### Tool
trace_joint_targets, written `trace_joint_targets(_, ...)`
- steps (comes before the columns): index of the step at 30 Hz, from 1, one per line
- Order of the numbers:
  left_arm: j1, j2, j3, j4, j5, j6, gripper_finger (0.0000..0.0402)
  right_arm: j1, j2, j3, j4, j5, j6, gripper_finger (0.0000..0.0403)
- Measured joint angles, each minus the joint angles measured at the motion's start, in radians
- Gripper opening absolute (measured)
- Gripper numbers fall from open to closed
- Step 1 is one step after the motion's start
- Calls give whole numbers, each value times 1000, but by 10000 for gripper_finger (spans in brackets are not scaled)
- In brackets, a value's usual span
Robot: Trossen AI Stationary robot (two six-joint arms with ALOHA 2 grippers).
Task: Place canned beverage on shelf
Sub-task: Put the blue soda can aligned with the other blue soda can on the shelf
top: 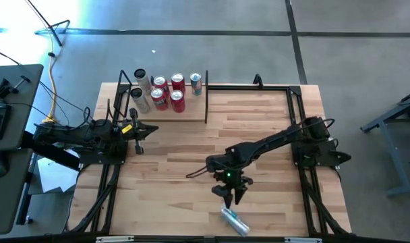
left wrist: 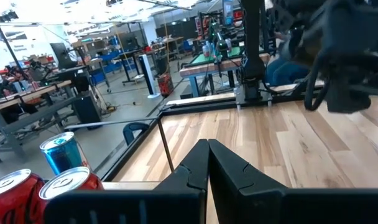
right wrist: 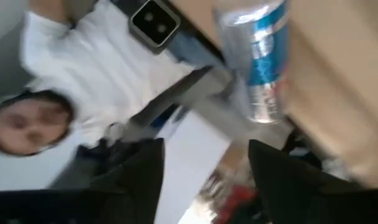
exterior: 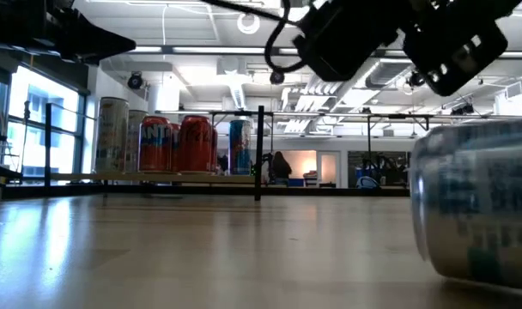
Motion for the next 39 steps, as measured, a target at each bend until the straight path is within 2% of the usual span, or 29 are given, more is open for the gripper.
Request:
trace_joint_targets(4,0,0,0,-20,5,-8,0,66,0,90,-238,166,-233,153)
trace_joint_targets(6,0,0,0,-43,47,-22,0,121,0,125,-325,281,-320,108)
trace_joint_targets(9,0,14,0,-57,144,-47,0,220,0,148,-309,419,-345,30)
trace_joint_targets(10,0,22,0,-56,171,-51,0,253,0,148,-267,459,-346,15)
trace_joint_targets(16,0,87,0,-11,192,-53,0,385,20,108,94,740,-356,17)
trace_joint_targets(19,0,122,0,19,192,-53,0,389,52,80,186,775,-417,3)
trace_joint_targets(26,0,179,0,51,166,-50,0,315,118,59,204,717,-544,1)
trace_joint_targets(34,0,213,0,73,160,-43,0,188,103,57,180,885,-732,0)
trace_joint_targets(39,0,226,0,73,160,-51,0,132,59,56,84,924,-731,0)
